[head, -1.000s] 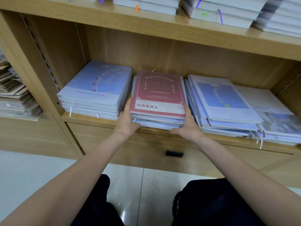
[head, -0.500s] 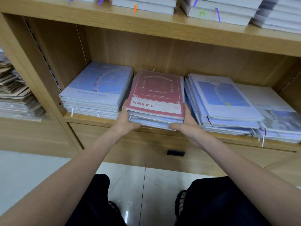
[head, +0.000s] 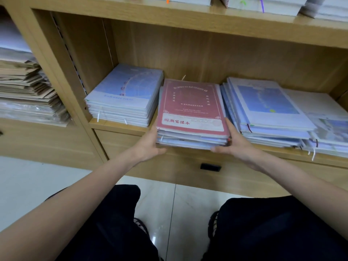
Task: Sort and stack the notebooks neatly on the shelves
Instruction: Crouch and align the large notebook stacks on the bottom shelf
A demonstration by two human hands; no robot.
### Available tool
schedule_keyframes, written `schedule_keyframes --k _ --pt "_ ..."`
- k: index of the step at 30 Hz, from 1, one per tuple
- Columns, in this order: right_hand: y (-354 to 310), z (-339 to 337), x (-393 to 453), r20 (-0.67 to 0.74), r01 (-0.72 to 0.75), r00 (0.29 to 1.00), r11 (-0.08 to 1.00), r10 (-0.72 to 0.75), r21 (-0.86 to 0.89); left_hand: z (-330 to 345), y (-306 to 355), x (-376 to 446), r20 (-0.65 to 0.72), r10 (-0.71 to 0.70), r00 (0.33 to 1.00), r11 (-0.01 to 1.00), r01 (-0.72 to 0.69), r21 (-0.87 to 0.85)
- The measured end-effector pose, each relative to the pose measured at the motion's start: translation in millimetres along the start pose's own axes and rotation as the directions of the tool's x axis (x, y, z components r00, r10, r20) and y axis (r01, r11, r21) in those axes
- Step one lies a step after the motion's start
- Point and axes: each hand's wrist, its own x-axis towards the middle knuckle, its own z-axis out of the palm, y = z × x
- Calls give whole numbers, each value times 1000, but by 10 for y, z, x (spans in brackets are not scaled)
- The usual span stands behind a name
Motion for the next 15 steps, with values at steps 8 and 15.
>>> schedule_keyframes --k 8,15 --pt "-109 -89 80 -90 46 994 993 -56 -110 -158 -2 79 -100 63 993 991 -74 -109" --pt "-162 -66 141 -134 40 990 995 -52 -93 -149 77 232 -127 15 992 985 -37 -170"
